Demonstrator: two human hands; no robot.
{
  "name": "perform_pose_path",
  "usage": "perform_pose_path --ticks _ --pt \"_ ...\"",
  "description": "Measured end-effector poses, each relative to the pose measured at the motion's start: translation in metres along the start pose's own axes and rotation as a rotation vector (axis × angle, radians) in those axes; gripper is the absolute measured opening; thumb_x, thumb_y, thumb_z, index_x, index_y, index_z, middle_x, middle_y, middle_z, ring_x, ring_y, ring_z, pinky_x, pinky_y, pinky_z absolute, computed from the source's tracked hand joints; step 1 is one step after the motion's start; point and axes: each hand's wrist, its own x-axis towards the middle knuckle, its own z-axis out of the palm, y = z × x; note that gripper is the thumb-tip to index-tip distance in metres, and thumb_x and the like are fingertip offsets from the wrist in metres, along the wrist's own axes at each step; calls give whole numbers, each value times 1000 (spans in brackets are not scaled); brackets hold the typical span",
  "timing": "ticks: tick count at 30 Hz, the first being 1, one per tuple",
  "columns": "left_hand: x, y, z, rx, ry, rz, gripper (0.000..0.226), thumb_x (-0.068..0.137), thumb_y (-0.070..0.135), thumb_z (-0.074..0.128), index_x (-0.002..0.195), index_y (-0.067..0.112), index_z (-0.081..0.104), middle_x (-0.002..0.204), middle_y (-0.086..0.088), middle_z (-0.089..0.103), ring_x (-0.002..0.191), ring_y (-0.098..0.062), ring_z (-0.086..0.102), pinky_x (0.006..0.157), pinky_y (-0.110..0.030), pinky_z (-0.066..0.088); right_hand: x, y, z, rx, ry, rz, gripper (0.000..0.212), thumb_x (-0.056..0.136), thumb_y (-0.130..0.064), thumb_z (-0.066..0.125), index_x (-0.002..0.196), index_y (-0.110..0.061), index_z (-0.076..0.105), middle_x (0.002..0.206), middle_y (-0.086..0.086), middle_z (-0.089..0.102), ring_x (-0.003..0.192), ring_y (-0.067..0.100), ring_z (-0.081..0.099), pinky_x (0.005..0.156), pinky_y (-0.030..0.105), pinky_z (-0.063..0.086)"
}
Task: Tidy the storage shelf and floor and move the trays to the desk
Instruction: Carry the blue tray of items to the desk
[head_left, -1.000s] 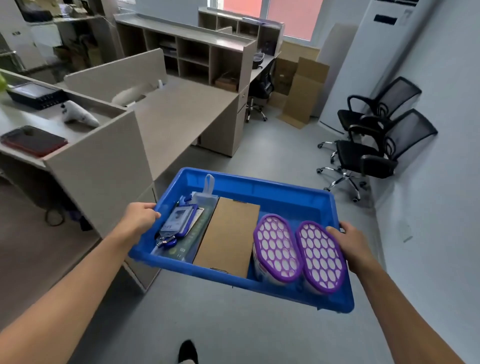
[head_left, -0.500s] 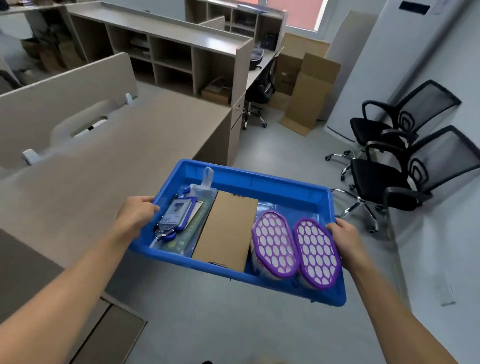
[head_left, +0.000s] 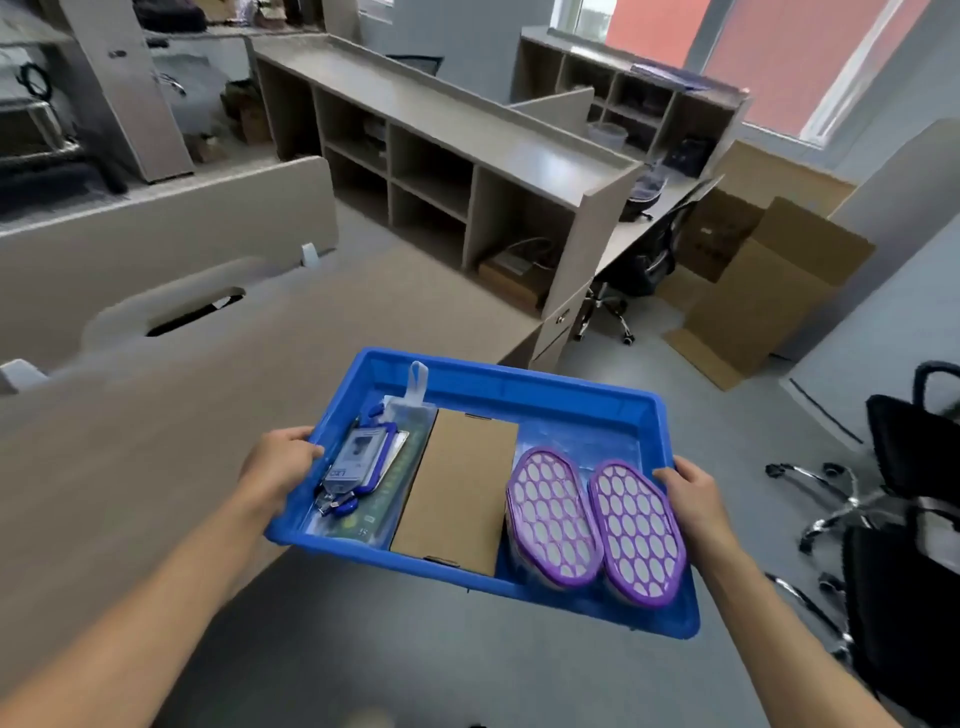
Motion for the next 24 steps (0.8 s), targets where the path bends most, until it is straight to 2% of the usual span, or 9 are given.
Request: perform_pose_path --ticks 5,8,11,13,15,20,22,24 --pt "79 23 10 -101 129 -85 30 84 15 64 112 26 68 105 -1 70 93 -29 66 91 -47 54 140 -99 57 -81 -157 -94 17 99 -28 52 107 -16 61 89 12 74 75 30 75 75 48 61" --pt "136 22 11 -146 207 -151 23 85 17 64 106 26 64 107 -5 69 97 -30 65 93 -49 52 212 -148 114 -119 -249 -132 19 99 -25 52 114 -15 60 94 13 73 80 32 74 73 45 60" --pt "191 21 9 -177 293 -205 15 85 22 63 99 28 65 101 -4 71 92 -30 66 89 -51 54 272 -193 172 -168 -334 -153 25 98 -22 53 119 -13 60 98 12 73 87 31 74 84 52 59" --pt "212 34 11 -225 345 -251 12 88 22 61 99 26 64 100 -4 70 92 -30 65 89 -49 54 307 -224 206 -218 -394 -150 30 98 -25 53 126 -16 56 103 11 72 87 28 74 83 47 60" --pt "234 45 12 -257 391 -291 9 90 21 59 98 24 63 98 -4 68 92 -30 64 88 -46 53 340 -256 238 -276 -453 -158 31 100 -28 52 128 -16 55 102 10 72 85 25 73 74 39 59" --pt "288 54 21 -362 474 -387 11 91 21 57 100 22 63 101 -5 70 94 -31 65 89 -50 54 414 -320 321 -388 -533 -239 30 104 -29 47 130 -17 53 93 2 67 82 19 70 65 31 52" --pt "310 53 28 -411 513 -434 22 90 22 58 111 21 63 108 -5 69 97 -30 65 92 -50 53 444 -341 355 -422 -570 -255 30 104 -30 46 131 -17 51 92 -1 64 82 18 68 67 31 53" --pt "331 45 35 -448 550 -479 31 88 25 58 118 23 61 114 -6 68 100 -30 65 92 -51 52 473 -358 386 -472 -625 -269 32 104 -33 47 132 -18 50 95 2 66 84 19 70 76 35 56"
